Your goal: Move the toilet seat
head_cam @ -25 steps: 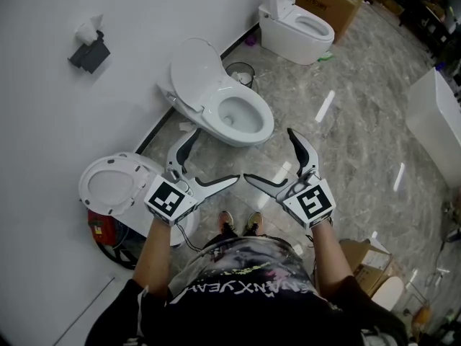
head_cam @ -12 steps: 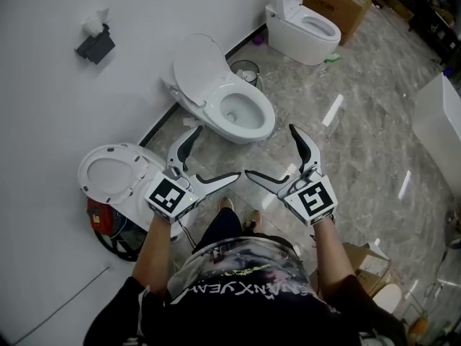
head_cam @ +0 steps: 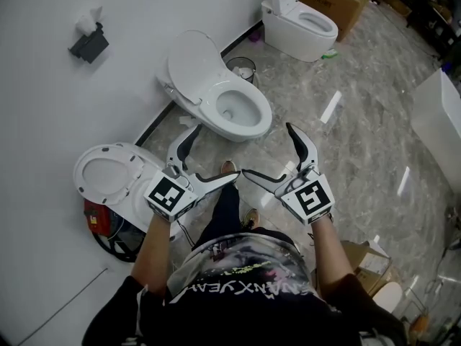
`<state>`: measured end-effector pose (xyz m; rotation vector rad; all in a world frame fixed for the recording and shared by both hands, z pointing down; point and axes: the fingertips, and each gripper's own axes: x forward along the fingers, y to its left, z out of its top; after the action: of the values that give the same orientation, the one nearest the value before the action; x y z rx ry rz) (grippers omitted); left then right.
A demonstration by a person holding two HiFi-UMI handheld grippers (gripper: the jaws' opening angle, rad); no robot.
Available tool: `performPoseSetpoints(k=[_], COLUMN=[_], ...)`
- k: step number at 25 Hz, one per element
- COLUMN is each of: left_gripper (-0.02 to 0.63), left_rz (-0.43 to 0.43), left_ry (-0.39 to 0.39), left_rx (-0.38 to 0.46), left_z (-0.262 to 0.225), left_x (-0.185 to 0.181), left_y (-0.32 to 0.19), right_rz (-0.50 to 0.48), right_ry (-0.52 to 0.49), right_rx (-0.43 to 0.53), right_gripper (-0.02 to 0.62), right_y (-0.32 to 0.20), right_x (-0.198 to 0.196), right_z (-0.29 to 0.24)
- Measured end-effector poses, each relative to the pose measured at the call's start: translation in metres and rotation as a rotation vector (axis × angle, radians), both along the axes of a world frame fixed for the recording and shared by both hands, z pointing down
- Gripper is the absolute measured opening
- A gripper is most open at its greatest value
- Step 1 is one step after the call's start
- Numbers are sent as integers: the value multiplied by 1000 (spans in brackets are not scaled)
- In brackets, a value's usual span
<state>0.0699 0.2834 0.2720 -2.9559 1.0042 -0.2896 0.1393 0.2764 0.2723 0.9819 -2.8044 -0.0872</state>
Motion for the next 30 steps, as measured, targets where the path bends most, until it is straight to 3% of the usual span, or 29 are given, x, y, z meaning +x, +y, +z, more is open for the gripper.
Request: performPoseSetpoints(k=[19,24,30], left_gripper=[551,549,551], left_rz=[-8,-36,-59], left_ry=[3,11,10], left_rx=[-122,-142,-225], left_z=[72,122,210], left_x=[-17,-31,-43], left_y=[-96,-138,-174], right_rz=[42,81,84], right_ry=[-1,-19,68], right_rx=[-108,-138,-206], right_gripper=[584,584,584], right_y=[-94,-138,-172], right_x=[-12,-13,-33], right_z=[63,110,195])
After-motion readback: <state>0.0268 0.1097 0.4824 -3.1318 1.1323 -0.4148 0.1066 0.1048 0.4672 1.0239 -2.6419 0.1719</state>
